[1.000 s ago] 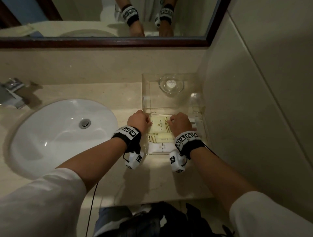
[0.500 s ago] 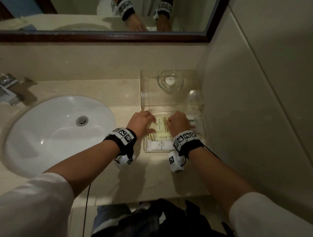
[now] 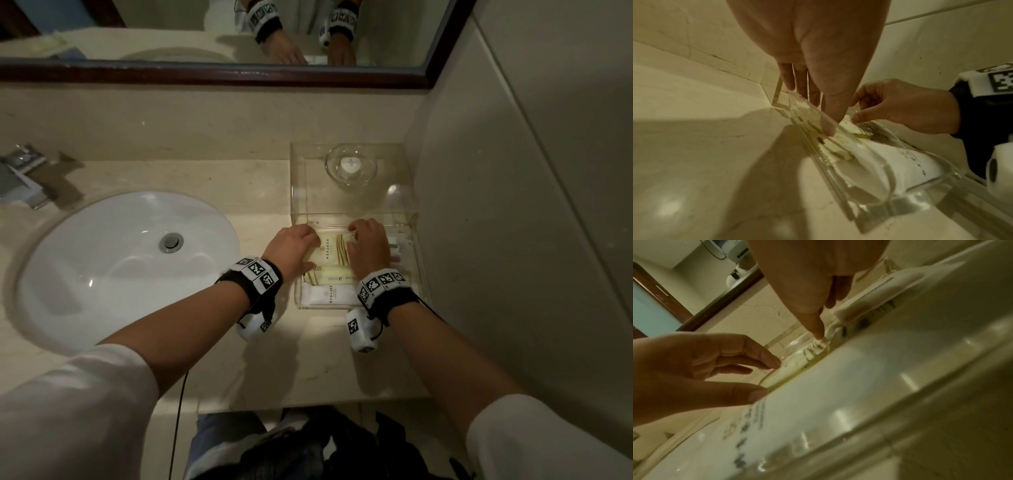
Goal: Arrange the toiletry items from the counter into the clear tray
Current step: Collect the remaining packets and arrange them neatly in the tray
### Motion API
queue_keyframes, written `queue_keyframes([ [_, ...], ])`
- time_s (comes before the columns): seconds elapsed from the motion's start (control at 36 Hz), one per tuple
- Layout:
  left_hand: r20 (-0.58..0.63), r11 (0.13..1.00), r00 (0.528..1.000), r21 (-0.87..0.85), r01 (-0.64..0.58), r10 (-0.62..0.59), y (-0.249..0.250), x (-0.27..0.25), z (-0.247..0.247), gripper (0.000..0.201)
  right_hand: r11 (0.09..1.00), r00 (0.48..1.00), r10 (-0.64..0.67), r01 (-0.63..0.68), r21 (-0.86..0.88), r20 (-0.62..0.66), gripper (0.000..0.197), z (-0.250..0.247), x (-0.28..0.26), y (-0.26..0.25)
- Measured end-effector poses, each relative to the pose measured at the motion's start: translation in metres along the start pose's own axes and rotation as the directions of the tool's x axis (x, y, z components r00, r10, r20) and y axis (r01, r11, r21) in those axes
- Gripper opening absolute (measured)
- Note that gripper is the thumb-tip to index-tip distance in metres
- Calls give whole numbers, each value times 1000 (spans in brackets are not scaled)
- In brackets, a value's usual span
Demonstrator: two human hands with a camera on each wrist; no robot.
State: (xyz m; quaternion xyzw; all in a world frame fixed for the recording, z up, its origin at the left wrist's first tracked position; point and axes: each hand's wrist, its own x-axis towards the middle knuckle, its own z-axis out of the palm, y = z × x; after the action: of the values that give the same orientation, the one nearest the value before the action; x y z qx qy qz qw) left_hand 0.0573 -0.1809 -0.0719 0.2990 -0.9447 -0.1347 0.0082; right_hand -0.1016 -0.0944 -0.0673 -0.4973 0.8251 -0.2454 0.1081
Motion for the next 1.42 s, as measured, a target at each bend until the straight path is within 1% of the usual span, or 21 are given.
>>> queue_keyframes([
  [0.06, 11, 1000, 1000, 24, -11, 10, 0, 0, 1, 47, 995, 997, -80, 80, 65, -1, 29, 3, -1, 1],
  [0.11, 17, 999, 1000, 36, -20, 20, 0, -1, 3, 47, 985, 986, -154, 148, 86, 63, 24, 5, -4, 2],
  [0.14, 14, 999, 1000, 38, -23, 22, 0, -1, 4, 47, 982, 978, -180, 171, 83, 109, 24, 6, -5, 3],
  [0.19, 11, 999, 1000, 44, -28, 28, 0, -2, 5, 47, 974, 958, -227, 223, 42, 175, 33, 7, -10, 6],
  [0.22, 11, 998, 999, 49, -32, 32, 0, -2, 6, 47, 970, 950, -241, 242, 19, 196, 37, 7, -12, 8],
  [0.28, 14, 998, 999, 54, -39, 39, -1, -2, 7, 46, 966, 945, -247, 257, -19, 216, 37, 6, -15, 11],
  [0.42, 13, 996, 997, 54, -73, 72, -5, -1, 9, 43, 960, 952, -276, 280, -11, 131, 29, 4, -21, 15],
  [0.56, -15, 992, 994, 59, -110, 111, -7, -5, 9, 38, 932, 936, -335, 346, -112, 104, 28, 5, -25, 14],
  [0.64, -32, 994, 994, 46, -100, 102, -5, -8, 6, 32, 923, 937, -329, 346, -167, 118, 27, 6, -27, 16],
  [0.72, -25, 996, 996, 32, -81, 82, -1, -7, 3, 37, 917, 940, -316, 338, -213, 129, 28, 9, -29, 17],
  [0.86, 26, 996, 998, 77, -53, 51, 3, -3, 0, 44, 932, 954, -289, 300, -204, 80, 29, 17, -30, 23],
  [1.03, 83, 987, 996, 158, -30, 17, 7, 3, -3, 47, 940, 962, -251, 269, -210, 108, 23, 15, -28, 18],
  [1.14, 117, 968, 993, 248, -26, -3, 12, 6, -4, 45, 939, 962, -235, 262, -223, 140, 24, 13, -30, 15],
  [1.22, 136, 960, 990, 278, -15, -24, 15, 6, -4, 43, 940, 959, -245, 270, -209, 139, 28, 10, -30, 15],
  [1.33, 163, 958, 986, 288, -7, -42, 20, 5, -8, 42, 954, 969, -224, 239, -181, 102, 34, 2, -29, 13],
  [1.42, 173, 960, 984, 281, 0, -50, 22, 5, -10, 43, 947, 965, -234, 255, -195, 121, 36, 0, -29, 13],
])
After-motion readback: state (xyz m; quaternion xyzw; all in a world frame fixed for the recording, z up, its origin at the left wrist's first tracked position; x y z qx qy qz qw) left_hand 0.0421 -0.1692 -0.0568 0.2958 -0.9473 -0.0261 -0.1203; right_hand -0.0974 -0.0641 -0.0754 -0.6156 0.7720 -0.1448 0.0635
